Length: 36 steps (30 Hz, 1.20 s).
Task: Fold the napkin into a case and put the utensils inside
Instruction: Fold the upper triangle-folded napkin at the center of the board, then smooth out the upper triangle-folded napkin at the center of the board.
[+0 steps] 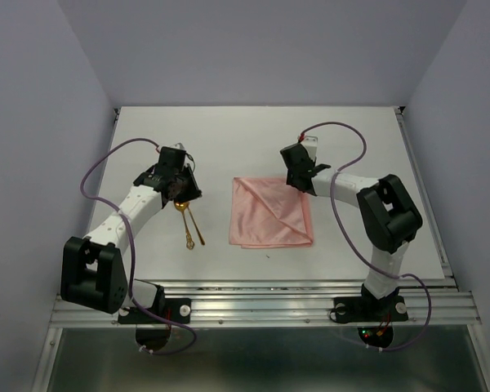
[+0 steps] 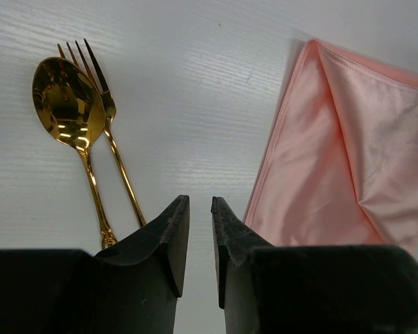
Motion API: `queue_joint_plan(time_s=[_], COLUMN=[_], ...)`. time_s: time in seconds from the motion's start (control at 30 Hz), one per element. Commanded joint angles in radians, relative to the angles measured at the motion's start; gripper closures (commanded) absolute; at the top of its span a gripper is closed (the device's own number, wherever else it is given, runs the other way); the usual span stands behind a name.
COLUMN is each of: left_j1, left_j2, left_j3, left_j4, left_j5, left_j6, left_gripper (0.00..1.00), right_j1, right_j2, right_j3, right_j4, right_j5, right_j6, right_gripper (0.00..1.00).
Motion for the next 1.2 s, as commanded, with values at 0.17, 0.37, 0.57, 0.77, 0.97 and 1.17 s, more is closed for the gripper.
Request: queue_joint_plan(time_s=[0.17, 0.37, 0.57, 0.77, 0.97, 1.17], left_j1=[-0.054, -0.151, -0.198, -0.215, -0.229, -0.229], left_j2=[0.061, 0.2, 0.364, 0.476, 0.59, 0.653], left_j3=[0.047, 0.163, 0.315, 0.414, 0.489, 0.542], left_j4=[0.033, 0.056, 0.071, 0.088, 0.097, 0.084], left_j5=[0.057, 0.071, 0.113, 0.16, 0.177, 0.17], left_j6=[-0.005, -0.042, -0.057, -0.052, -0.04, -0.026], left_gripper=[0.69, 0.7, 0.79, 0.9, 0.91, 0.91], right_j1=[-0.005, -0.005, 0.005, 0.061, 0.201, 0.25], right_j2=[-0.215, -0.368, -0.523, -0.657, -0.678, -0.625], right_j3=[-0.049, -0.177, -0.324, -0.454, -0.513, -0.525], right_j4=[0.012, -0.024, -0.111, -0.165, -0.18, -0.192], right_j5=[0.012, -0.132, -0.268, -0.399, -0.396, -0.306], right_j6=[0.029, 0.098, 0.161, 0.195, 0.247, 0.316], right_gripper=[0.57, 0.62, 0.76, 0.76, 0.76, 0.78])
